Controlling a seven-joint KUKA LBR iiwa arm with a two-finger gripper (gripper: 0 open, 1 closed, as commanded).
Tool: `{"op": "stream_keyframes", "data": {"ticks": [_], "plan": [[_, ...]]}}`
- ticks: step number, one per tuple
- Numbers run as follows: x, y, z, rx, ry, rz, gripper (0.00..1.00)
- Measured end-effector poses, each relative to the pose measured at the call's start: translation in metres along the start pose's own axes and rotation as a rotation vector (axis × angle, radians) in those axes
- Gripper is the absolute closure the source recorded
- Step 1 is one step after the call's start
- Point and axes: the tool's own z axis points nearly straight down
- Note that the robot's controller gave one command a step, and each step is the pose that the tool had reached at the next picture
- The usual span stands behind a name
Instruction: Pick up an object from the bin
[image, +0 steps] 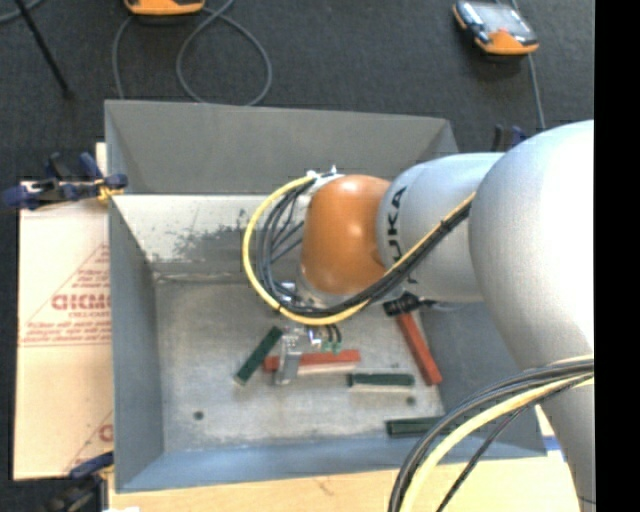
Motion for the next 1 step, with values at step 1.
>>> {"op": "stream_keyframes", "data": {"ticks": [1], "plan": [[-0.0229,-0.0456,0.0007,0.001,0.002,0.022,0.00]]}}
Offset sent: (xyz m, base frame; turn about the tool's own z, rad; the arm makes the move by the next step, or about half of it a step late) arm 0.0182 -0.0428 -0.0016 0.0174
